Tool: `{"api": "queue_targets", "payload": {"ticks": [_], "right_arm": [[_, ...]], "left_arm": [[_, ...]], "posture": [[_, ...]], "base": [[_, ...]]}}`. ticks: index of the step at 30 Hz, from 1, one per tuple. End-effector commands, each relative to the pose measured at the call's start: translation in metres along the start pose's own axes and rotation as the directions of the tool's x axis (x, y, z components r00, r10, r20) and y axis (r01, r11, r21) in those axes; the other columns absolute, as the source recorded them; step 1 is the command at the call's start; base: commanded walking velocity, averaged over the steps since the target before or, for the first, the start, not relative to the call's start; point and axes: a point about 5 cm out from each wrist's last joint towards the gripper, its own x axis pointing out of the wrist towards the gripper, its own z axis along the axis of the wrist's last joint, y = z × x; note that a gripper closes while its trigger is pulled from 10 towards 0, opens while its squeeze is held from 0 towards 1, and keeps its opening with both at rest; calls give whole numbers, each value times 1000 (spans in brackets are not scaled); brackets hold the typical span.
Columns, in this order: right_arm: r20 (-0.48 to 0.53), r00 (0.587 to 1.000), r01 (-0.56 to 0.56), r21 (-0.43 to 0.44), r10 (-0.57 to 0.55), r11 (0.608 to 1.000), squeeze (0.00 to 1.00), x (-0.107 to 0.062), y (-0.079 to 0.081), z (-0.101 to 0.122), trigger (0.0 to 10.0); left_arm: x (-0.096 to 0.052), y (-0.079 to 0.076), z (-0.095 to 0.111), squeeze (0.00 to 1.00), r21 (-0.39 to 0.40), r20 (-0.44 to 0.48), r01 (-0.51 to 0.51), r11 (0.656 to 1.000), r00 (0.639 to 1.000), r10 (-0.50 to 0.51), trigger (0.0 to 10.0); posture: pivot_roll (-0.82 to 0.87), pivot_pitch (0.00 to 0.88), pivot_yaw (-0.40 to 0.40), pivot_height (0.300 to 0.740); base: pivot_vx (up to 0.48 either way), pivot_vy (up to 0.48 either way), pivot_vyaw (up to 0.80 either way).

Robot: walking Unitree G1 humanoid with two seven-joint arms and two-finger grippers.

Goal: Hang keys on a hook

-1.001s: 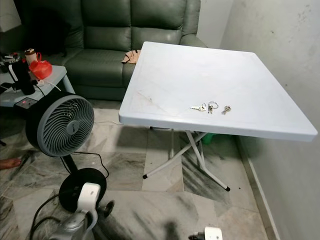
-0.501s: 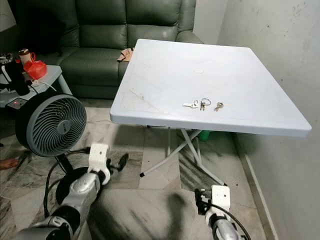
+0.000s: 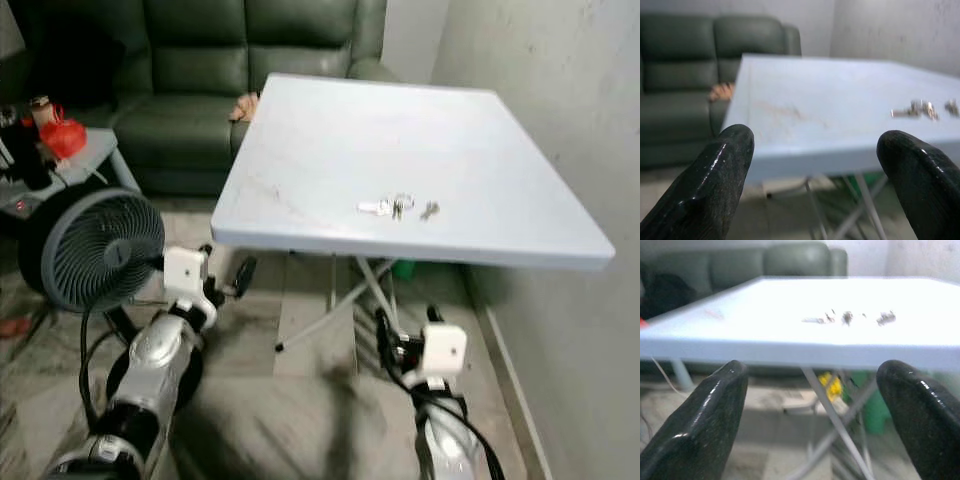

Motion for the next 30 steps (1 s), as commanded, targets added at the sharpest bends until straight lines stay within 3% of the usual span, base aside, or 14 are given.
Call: {"api": "queue_targets", "payload": {"ticks": [1,5,10,11,15,19,21,30], "right_arm": [[37,999,-20,4,20,1000,1000,4,4,12,10000],[78,996,-34,-1,34,999,1000,4,10,29,10000],[118,992,-54,1,54,999,1000,3,17,50,10000],[116,991,-60,3,59,998,1000,0,19,55,10000],[100,994,-47,3,46,999,1000,-4,18,58,10000],[70,997,-18,-2,19,1000,1000,-9,16,57,10000],[42,999,-11,-17,12,1000,0,-12,16,56,10000],[36,999,6,-27,-5,1000,0,-7,11,60,10000]], "left_arm": [[2,1,9,0,3,29,-8,1000,1000,8,10000],[-2,2,22,0,-19,65,-7,1000,998,8,10000],[-9,6,40,0,-100,90,1,995,996,8,10000],[-11,9,45,0,-146,100,-16,989,995,31,10000],[-14,11,53,0,-205,103,-32,978,993,54,10000],[-19,11,53,0,-201,68,-46,979,996,61,10000],[-23,8,53,0,-214,27,-46,976,998,53,10000],[-15,3,54,0,-167,-43,-9,986,999,2,10000]], "posture": [[-127,22,-20,740],[-129,18,-19,740],[-128,14,-21,740],[-127,10,-25,740],[-125,8,-28,740],[-122,1,-32,740],[-122,1,-32,740],[-119,12,-29,740]], "base": [[0,0,0],[0,0,0],[0,0,0],[0,0,0],[0,0,0],[0,0,0],[0,0,0],[0,0,0]]}}
